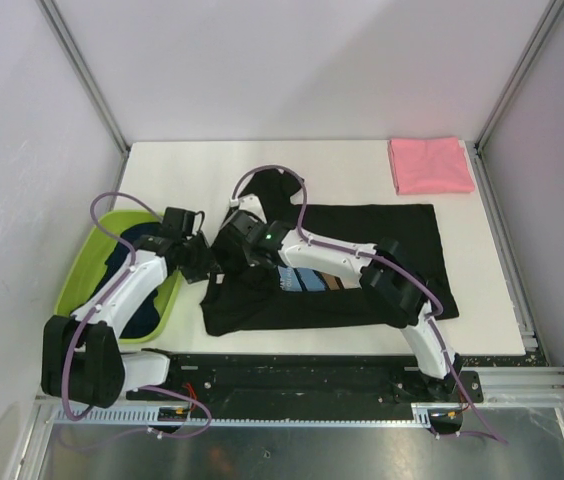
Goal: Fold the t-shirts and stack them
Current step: Fold the flattened tshirt in 1/3 of the way
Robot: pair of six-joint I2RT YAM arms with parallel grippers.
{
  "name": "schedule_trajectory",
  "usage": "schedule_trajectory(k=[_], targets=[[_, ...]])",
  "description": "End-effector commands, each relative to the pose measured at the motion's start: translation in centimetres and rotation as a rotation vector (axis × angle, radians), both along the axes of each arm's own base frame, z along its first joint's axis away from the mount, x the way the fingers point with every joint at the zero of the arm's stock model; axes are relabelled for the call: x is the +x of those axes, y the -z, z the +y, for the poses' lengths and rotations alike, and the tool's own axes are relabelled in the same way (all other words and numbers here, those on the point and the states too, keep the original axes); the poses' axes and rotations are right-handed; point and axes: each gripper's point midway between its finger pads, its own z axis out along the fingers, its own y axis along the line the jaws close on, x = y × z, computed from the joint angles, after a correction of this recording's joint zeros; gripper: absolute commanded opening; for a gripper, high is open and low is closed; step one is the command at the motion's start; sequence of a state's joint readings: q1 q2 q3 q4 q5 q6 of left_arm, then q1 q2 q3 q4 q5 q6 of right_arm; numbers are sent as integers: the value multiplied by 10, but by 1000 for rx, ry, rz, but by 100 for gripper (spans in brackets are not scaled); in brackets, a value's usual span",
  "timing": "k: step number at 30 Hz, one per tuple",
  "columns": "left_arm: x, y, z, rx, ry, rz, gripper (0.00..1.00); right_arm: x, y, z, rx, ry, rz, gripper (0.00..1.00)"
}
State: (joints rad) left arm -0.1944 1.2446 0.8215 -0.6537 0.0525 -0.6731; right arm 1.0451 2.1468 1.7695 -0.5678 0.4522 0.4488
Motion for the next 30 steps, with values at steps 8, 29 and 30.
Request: schedule_trajectory(k=[8, 29, 30], targets=[[1, 10, -25, 5, 77, -8, 41, 31, -19, 2, 69, 38, -19, 0], [59, 36, -22, 121, 43, -1, 38, 25, 4, -14, 119, 123, 61, 0], [60, 38, -22, 122, 44, 3, 38, 25, 4, -15, 120, 124, 64, 0]])
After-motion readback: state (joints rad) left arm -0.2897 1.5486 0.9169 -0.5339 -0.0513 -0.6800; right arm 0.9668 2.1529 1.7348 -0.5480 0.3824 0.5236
